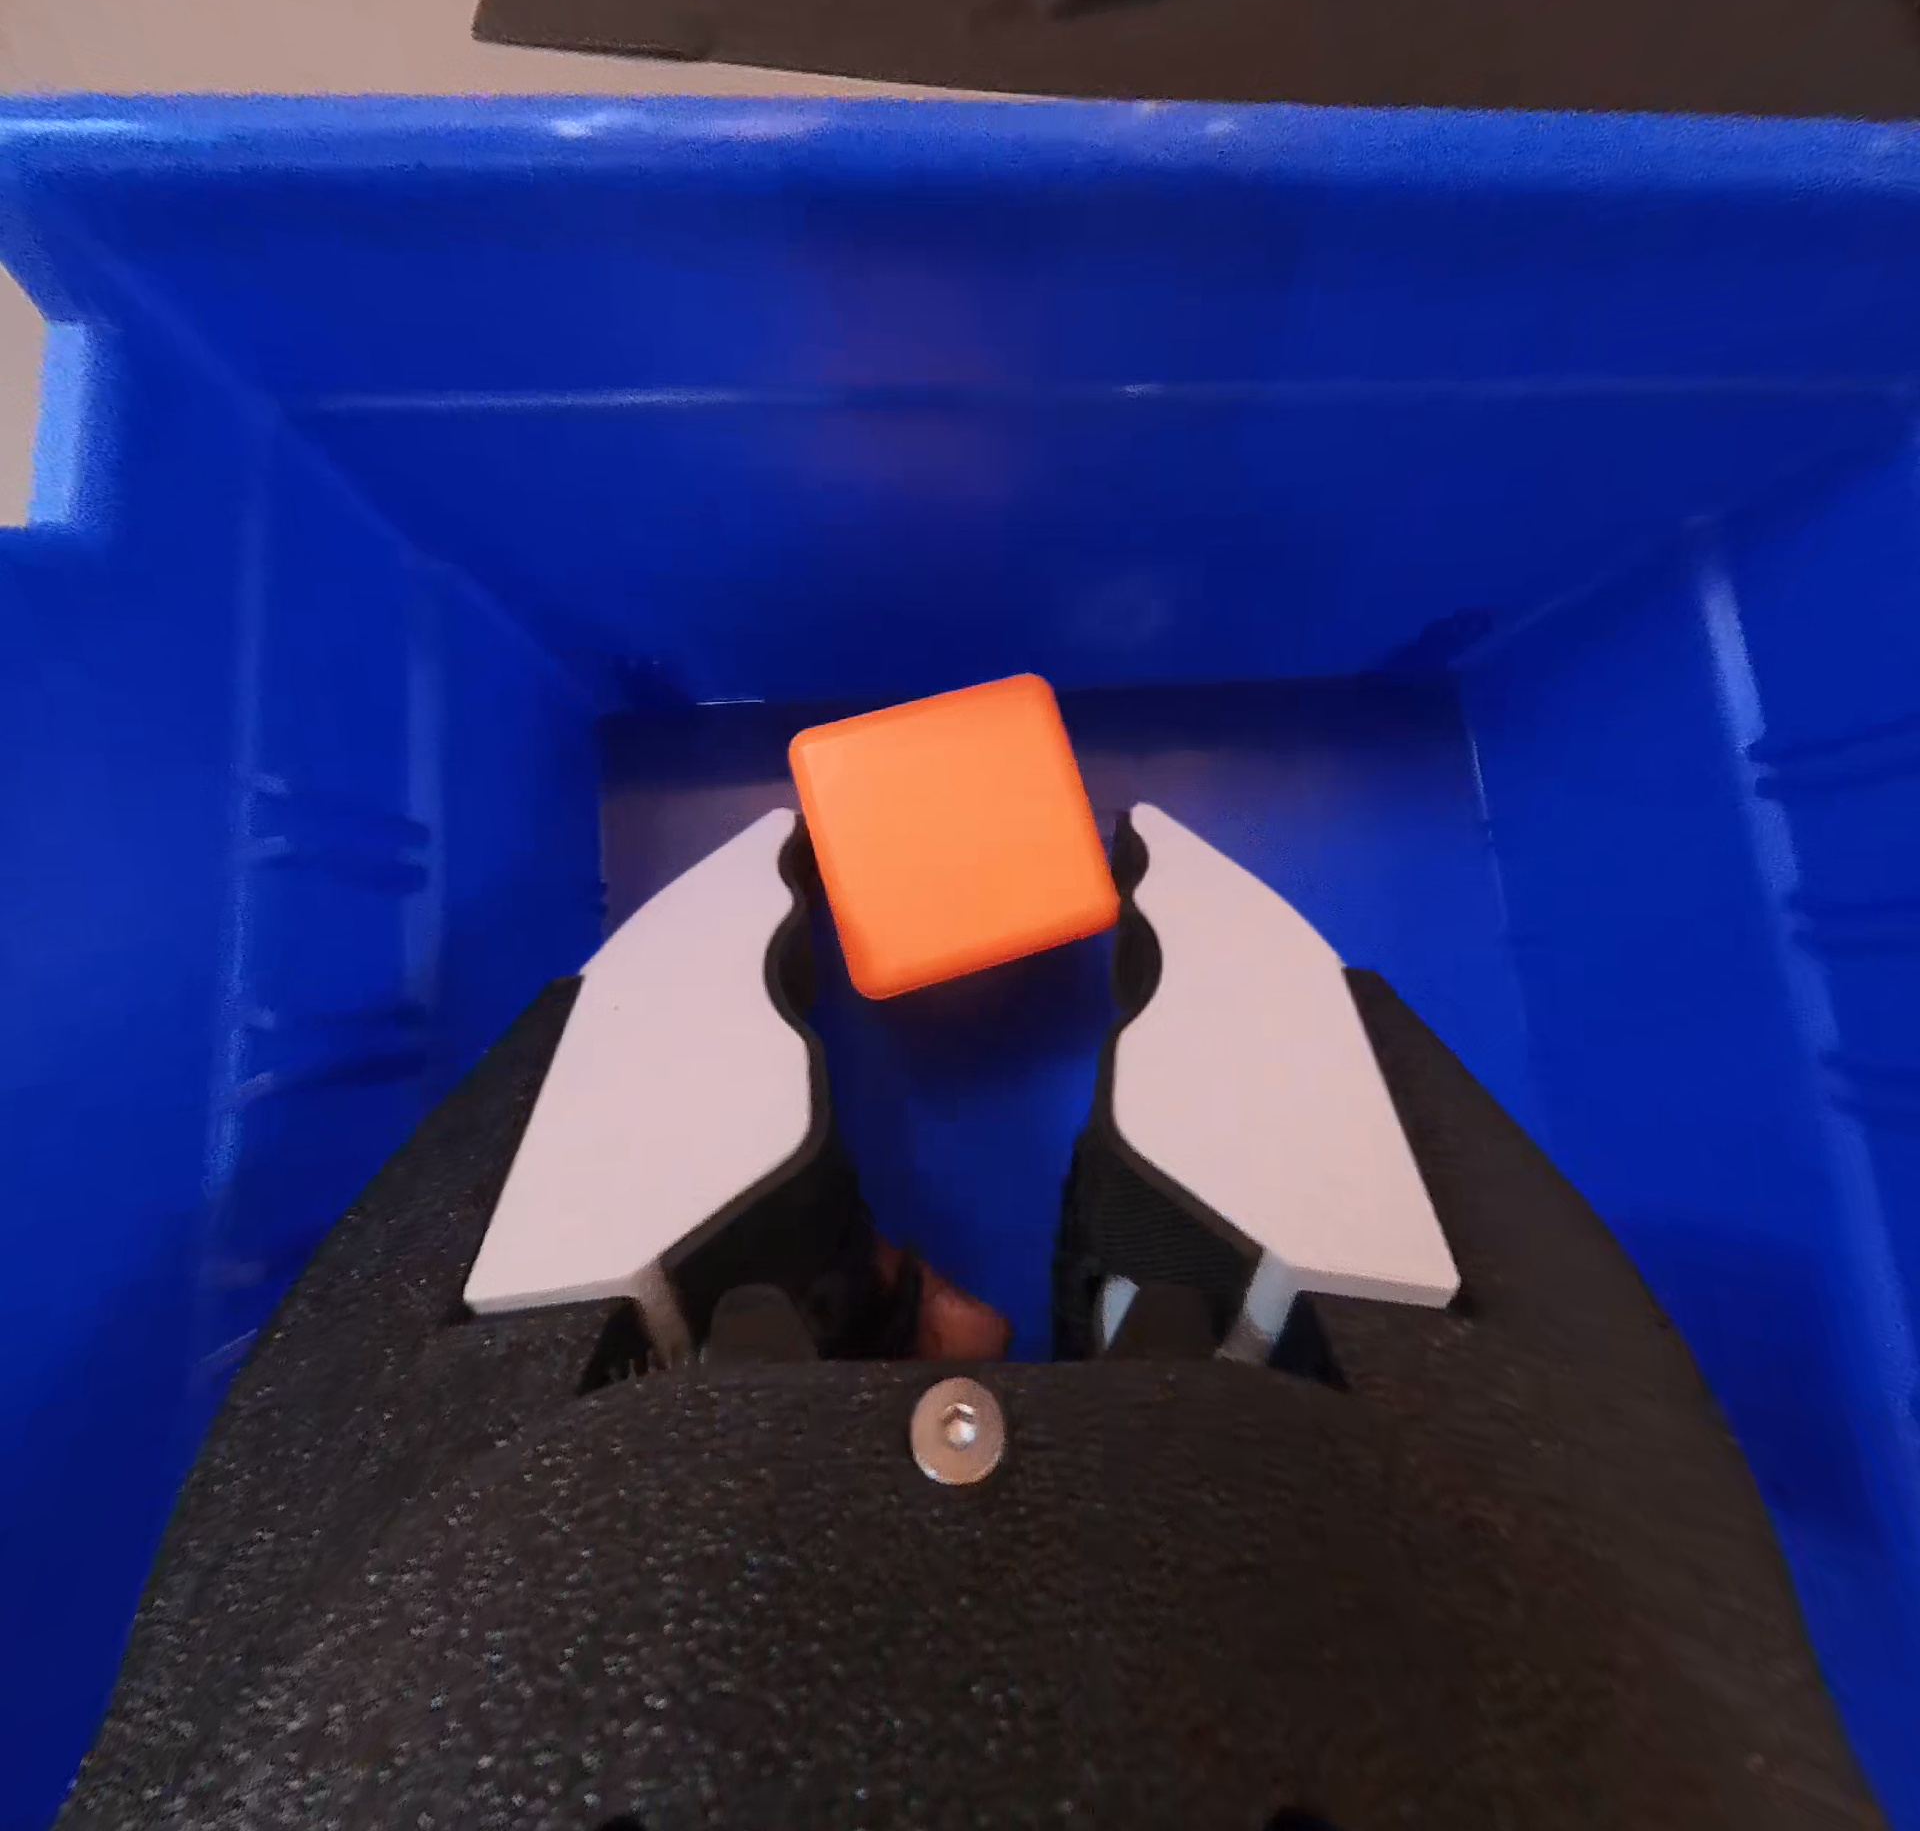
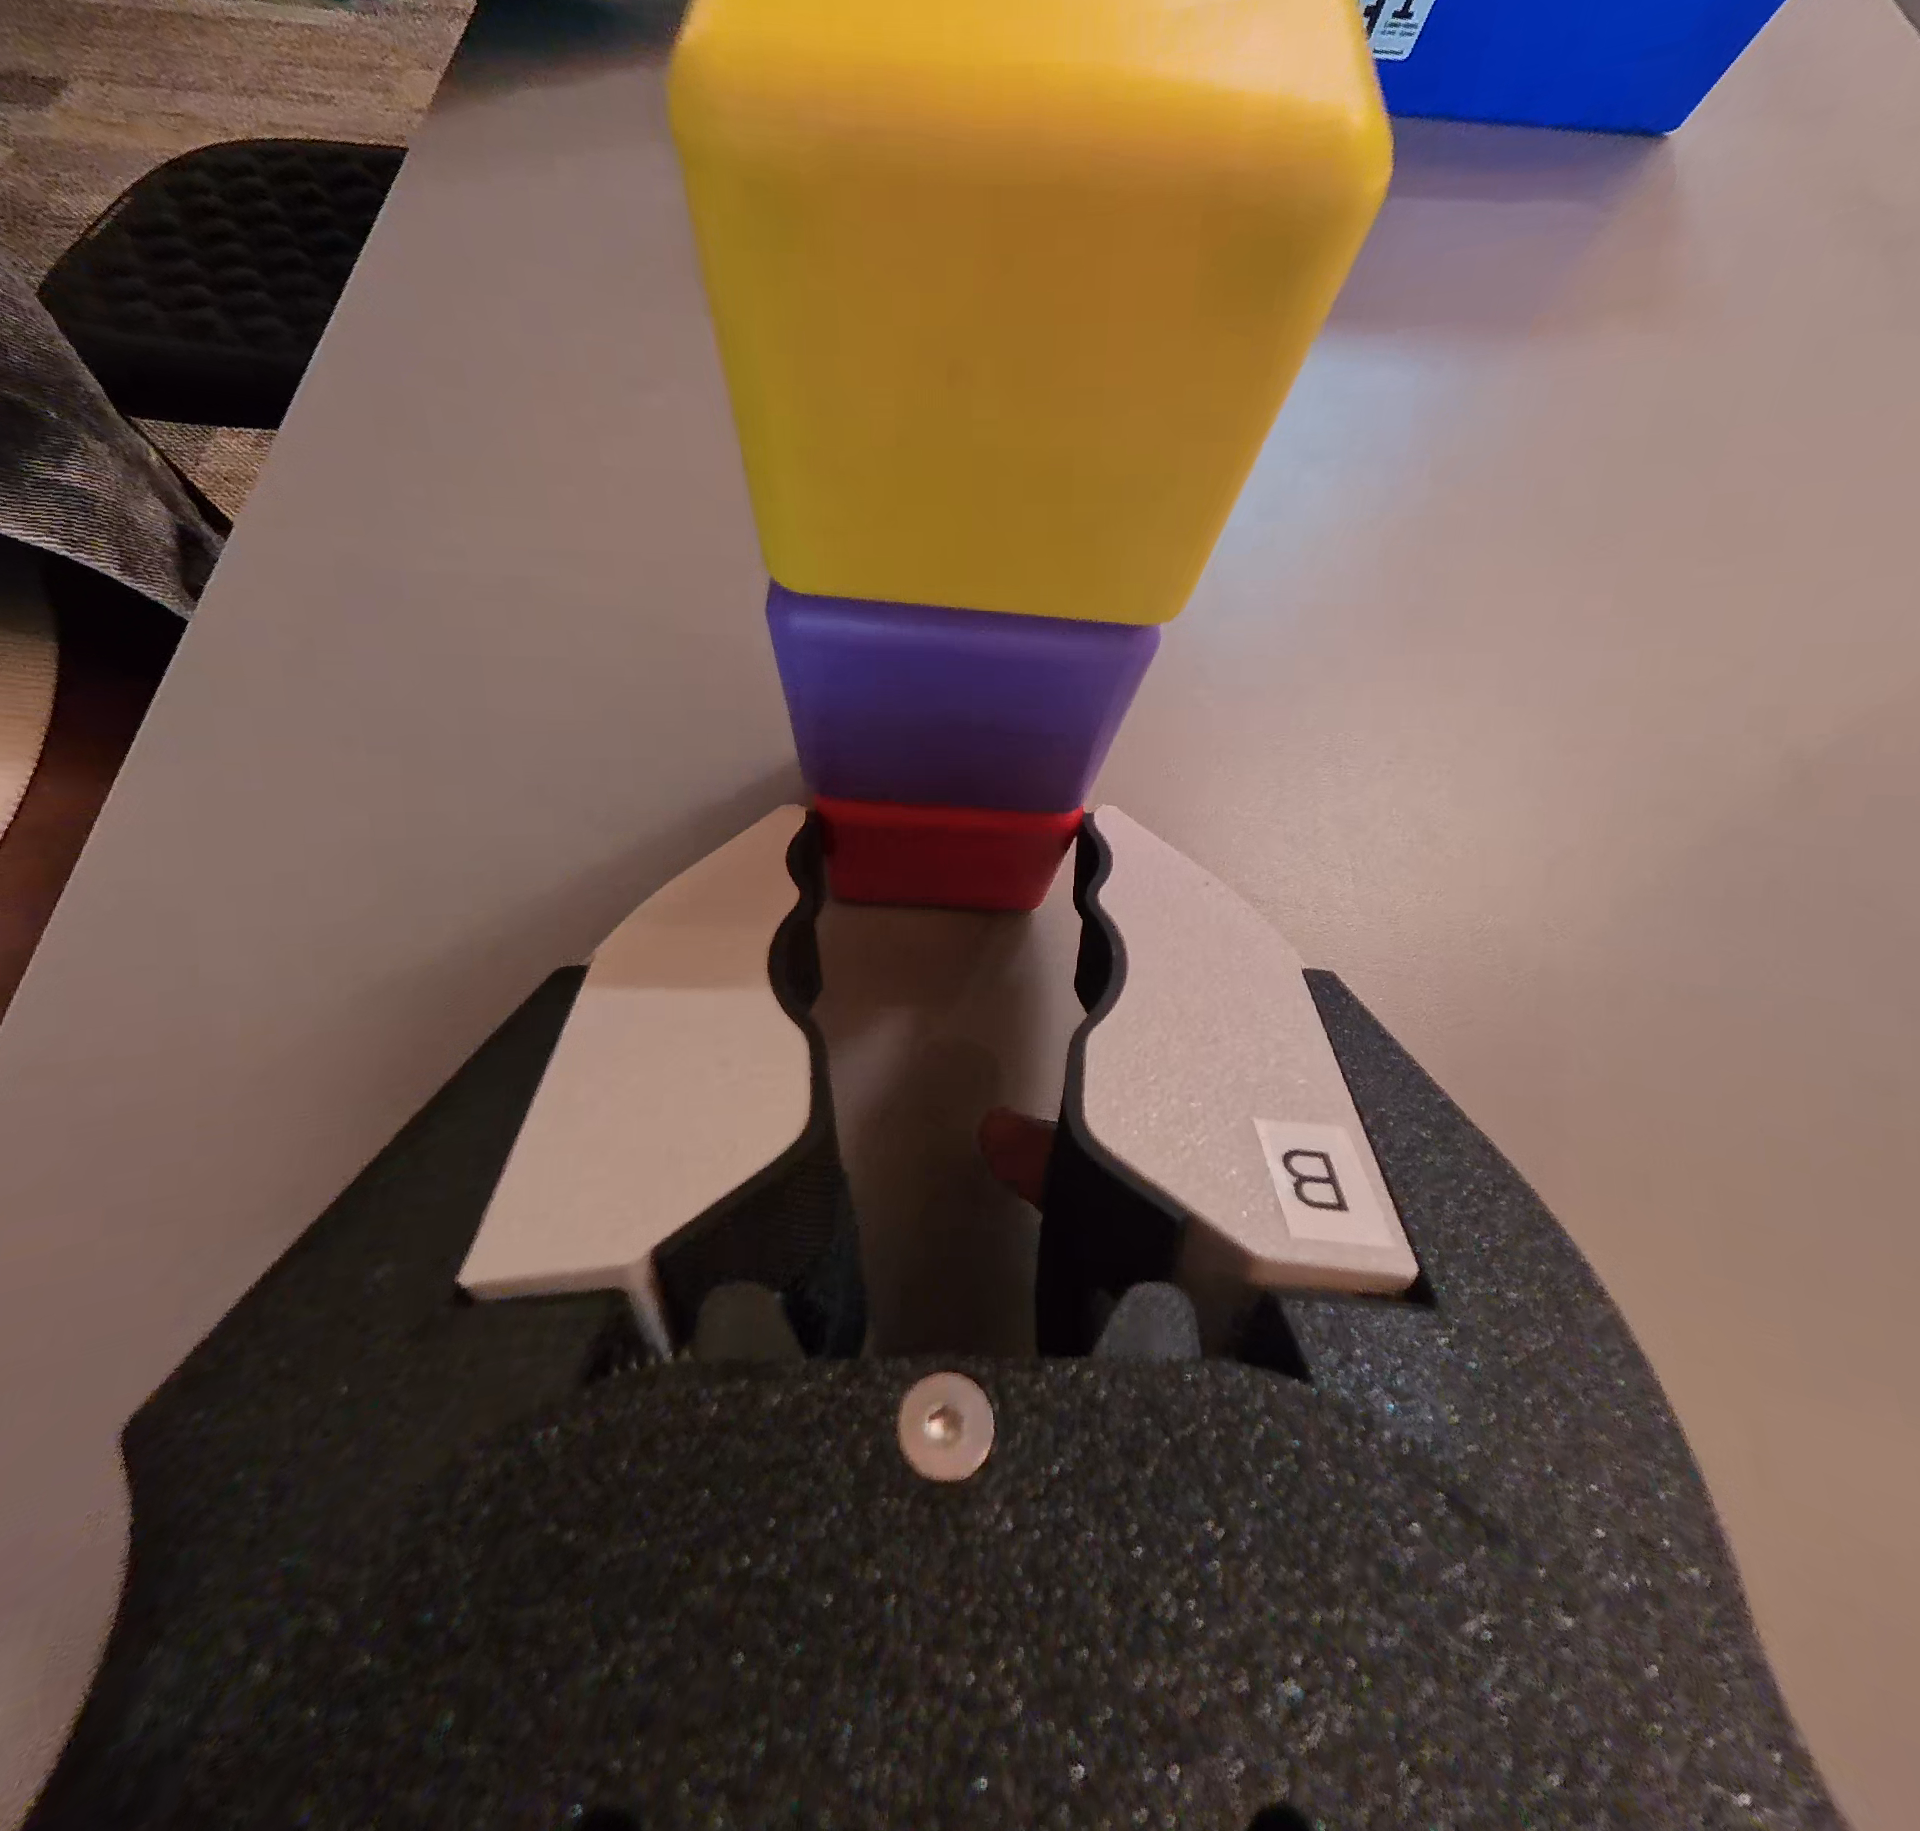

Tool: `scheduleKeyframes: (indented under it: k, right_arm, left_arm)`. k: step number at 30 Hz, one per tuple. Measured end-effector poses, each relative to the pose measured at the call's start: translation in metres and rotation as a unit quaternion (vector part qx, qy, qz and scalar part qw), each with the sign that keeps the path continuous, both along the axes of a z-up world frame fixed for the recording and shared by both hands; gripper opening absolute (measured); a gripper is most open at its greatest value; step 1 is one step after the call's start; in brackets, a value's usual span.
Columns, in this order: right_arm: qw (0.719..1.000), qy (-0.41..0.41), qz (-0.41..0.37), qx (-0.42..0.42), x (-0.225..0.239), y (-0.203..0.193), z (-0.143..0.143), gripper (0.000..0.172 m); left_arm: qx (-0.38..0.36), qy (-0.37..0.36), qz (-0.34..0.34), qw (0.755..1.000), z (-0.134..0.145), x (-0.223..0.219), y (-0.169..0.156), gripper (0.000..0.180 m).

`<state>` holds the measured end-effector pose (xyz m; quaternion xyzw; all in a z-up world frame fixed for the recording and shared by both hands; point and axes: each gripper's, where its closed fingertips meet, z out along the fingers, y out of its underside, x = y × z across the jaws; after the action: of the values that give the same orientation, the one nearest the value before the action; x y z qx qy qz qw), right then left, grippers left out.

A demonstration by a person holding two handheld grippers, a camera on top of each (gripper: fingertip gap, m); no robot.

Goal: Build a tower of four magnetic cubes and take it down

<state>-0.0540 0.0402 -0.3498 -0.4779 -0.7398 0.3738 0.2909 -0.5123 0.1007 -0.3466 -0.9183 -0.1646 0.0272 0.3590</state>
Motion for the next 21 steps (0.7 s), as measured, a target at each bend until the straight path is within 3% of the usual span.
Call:
scheduleKeyframes:
  k: [2,4,10,13,15,17,21]
  right_arm:
    - [1.0,0.001,0.0,0.001,0.0,0.0,0.0,0.046]
    - [1.0,0.001,0.0,0.001,0.0,0.0,0.0,0.046]
    - [1.0,-0.001,0.001,-0.003,0.0,0.0,0.0,0.046]
    - [1.0,-0.002,0.004,-0.003,0.0,-0.001,0.0,0.046]
    - [1.0,-0.002,0.006,-0.004,0.0,-0.001,0.0,0.046]
    - [1.0,-0.002,0.007,-0.004,0.0,-0.002,0.0,0.046]
    - [1.0,-0.001,0.01,-0.003,0.0,-0.002,0.0,0.046]
  left_arm:
    - [0.002,0.031,-0.001,1.0,0.007,-0.004,-0.003,0.054]
    - [0.048,0.056,-0.018,0.997,0.033,0.004,-0.001,0.054]
    - [0.186,0.105,-0.195,0.957,0.151,0.11,0.002,0.053]
    - [0.2,0.111,-0.343,0.911,0.188,0.202,-0.005,0.053]
    - [0.201,0.088,-0.452,0.865,0.201,0.273,-0.019,0.053]
    - [0.189,0.09,-0.537,0.817,0.203,0.335,-0.033,0.053]
    - [0.126,0.073,-0.646,0.749,0.187,0.419,-0.059,0.053]
